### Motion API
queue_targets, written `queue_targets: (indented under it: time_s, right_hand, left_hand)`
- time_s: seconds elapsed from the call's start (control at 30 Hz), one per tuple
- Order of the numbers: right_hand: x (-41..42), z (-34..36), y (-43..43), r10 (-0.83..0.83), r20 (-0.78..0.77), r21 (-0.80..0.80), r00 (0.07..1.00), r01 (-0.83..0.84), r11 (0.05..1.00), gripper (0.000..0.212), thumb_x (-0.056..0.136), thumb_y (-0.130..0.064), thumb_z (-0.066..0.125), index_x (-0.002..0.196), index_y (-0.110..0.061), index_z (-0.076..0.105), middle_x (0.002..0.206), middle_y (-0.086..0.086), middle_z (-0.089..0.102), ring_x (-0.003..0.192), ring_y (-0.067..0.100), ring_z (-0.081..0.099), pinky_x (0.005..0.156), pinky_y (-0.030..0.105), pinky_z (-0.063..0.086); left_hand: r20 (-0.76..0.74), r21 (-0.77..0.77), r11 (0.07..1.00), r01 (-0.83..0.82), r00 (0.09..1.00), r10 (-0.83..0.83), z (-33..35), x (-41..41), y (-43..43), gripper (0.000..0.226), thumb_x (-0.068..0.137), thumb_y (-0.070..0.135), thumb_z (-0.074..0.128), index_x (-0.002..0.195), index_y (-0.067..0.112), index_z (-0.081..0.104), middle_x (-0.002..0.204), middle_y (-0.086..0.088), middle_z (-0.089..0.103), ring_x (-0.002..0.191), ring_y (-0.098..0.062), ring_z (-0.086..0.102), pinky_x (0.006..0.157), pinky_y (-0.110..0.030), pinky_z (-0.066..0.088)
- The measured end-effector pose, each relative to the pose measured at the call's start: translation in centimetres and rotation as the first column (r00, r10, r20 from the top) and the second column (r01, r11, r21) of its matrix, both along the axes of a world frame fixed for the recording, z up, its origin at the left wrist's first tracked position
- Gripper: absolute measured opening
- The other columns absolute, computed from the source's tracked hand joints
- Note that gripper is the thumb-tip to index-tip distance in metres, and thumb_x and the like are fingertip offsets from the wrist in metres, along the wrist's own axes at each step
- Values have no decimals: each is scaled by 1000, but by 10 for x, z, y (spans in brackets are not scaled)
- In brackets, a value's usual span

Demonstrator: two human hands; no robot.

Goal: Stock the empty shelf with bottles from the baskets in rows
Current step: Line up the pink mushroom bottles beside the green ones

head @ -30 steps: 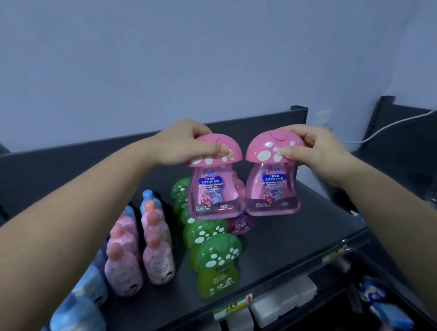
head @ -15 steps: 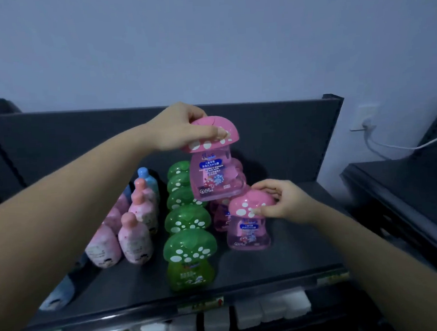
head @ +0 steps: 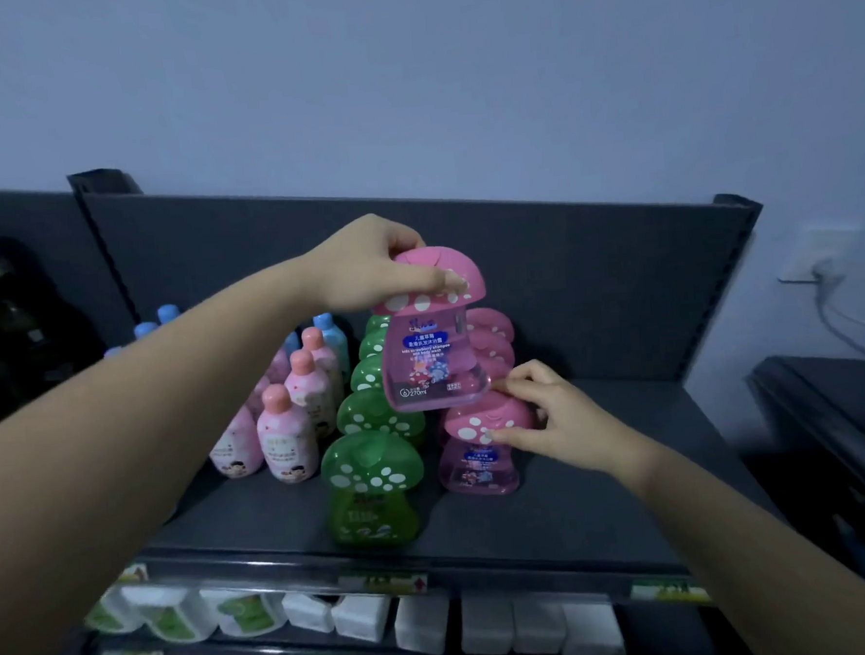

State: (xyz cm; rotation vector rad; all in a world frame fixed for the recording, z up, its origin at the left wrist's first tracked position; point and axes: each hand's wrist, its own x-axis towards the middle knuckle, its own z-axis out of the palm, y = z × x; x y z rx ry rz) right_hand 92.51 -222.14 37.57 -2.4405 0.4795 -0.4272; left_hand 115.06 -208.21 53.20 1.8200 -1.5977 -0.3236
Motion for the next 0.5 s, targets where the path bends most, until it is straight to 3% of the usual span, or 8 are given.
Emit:
queue_targets:
  time_s: [0.13, 0.3, 0.4, 0.5]
  right_hand:
    - [2, 5, -3, 43, -30, -69, 999, -45, 997, 68, 79, -50, 74, 137, -19, 54, 112, -27, 44, 103, -8, 51, 89, 11, 38]
    - [6, 7, -7, 64, -75, -87, 995, -71, 994, 58, 86, -33, 74, 138, -19, 53, 111, -29, 40, 93, -19, 48, 75, 0, 34]
    - [6, 8, -7, 72, -128, -84, 989, -83, 993, 64, 86, -35, 73, 143, -23, 48, 122, -18, 41, 109, -7, 46, 77, 0, 32]
    - [-4, 21, -9, 94, -170, -61, 981, -106, 993, 60, 87, -24, 73, 139, -36, 46, 132, -10, 37, 120, 1, 43, 88, 1, 35]
  left_hand:
    - [4, 1, 1000, -10, 1000, 10, -4, -5, 5, 41, 76, 49, 76, 77, 10, 66, 71, -10, 69, 59, -11, 60, 50, -15, 43]
    - [17, 31, 999, 7, 1000, -8, -7, -19, 7, 66, 56, 70, 69, 81, 10, 67, 75, -10, 72, 64, -19, 66, 57, -27, 49]
    - [20, 51, 999, 16, 1000, -17, -10, -25, 7, 66, 58, 68, 70, 86, 8, 68, 77, -12, 72, 74, -28, 70, 60, -33, 53]
    - [24, 68, 997, 37, 999, -38, -11, -35, 7, 54, 71, 56, 77, 89, 6, 68, 79, -13, 73, 75, -27, 70, 61, -32, 53]
